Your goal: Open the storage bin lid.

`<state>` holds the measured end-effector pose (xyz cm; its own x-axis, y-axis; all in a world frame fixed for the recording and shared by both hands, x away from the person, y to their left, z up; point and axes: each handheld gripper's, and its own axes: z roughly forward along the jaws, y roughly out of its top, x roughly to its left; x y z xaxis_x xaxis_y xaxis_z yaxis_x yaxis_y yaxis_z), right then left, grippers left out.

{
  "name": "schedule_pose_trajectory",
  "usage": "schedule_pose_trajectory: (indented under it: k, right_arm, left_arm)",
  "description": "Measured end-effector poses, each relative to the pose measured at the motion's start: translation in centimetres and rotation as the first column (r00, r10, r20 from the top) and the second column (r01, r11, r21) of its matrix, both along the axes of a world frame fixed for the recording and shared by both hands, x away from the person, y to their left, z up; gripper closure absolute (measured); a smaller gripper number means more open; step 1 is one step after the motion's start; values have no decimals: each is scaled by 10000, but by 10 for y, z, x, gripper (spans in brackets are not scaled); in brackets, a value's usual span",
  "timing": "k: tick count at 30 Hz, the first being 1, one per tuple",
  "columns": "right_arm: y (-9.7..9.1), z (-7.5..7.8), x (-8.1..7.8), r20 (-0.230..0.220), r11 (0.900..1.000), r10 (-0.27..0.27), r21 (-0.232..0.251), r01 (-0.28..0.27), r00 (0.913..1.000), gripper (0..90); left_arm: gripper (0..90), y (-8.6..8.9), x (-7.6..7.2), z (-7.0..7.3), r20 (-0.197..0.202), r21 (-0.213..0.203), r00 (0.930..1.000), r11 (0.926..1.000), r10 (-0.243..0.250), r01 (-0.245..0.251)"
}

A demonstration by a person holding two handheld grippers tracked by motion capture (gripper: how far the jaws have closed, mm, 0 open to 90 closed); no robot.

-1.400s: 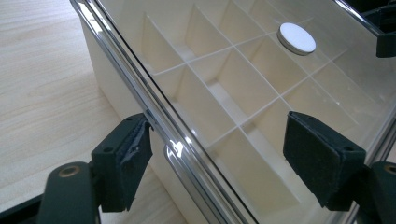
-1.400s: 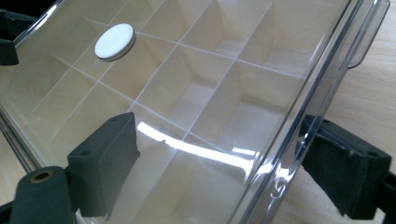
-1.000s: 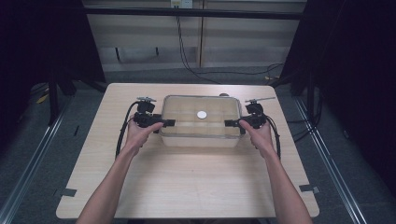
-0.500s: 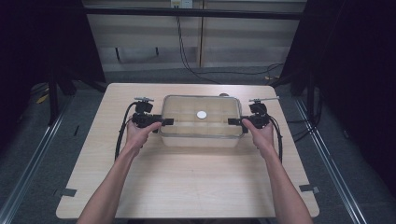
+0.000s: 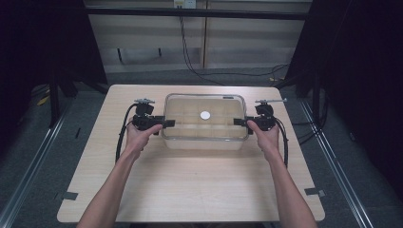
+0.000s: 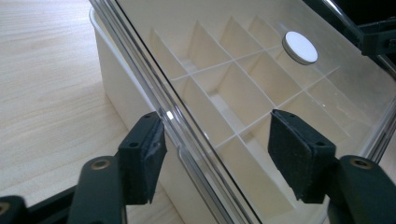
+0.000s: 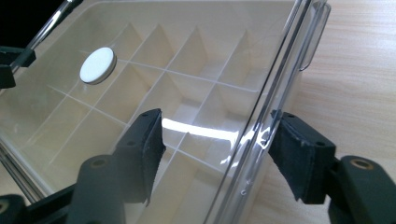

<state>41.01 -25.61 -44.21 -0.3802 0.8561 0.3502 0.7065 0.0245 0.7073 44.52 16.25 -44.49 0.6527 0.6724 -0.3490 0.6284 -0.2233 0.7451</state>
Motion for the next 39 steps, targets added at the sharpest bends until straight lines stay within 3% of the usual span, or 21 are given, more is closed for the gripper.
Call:
schedule_pose_trajectory:
  k: [10,15,20,24,28,39]
  right_arm:
    - [-7,5,-6,301,9990,58,432,-71,9995,475]
    - [-5,6,-7,345,9994,71,333,-83,9994,491]
    - [-10,4,-11,470,9959,-6,901,-36,9989,530]
    - [-12,2,-15,427,9940,17,1093,-63,9991,551]
    - [-14,3,-19,405,9934,126,1137,-171,9991,571]
    - [-15,4,-28,394,9926,206,1188,-251,9990,616]
  left_arm:
    - [458,3,-6,4,290,-31,9996,10000,-19,20]
    - [470,2,-7,4,362,-43,9993,10000,35,-33]
    - [477,4,-9,3,344,-172,9994,9998,46,-41]
    - [481,5,-11,2,342,-215,9994,9998,46,-39]
    - [509,6,-12,5,494,-185,9988,9998,45,-36]
    - [548,8,-21,8,457,-369,9989,9993,-96,113]
